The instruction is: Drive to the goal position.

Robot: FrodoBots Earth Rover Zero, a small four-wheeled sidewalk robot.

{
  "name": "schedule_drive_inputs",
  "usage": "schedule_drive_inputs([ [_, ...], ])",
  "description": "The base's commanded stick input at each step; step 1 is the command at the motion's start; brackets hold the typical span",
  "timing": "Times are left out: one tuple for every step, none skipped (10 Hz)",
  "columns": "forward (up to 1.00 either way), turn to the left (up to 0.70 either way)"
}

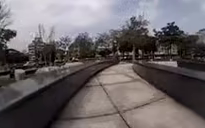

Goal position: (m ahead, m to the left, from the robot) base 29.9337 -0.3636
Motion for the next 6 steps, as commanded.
schedule_drive_inputs([
  [0.85, 0.0],
  [0.85, 0.0],
  [0.85, -0.34],
  [0.85, -0.34],
  [0.85, -0.34],
  [0.85, -0.34],
])
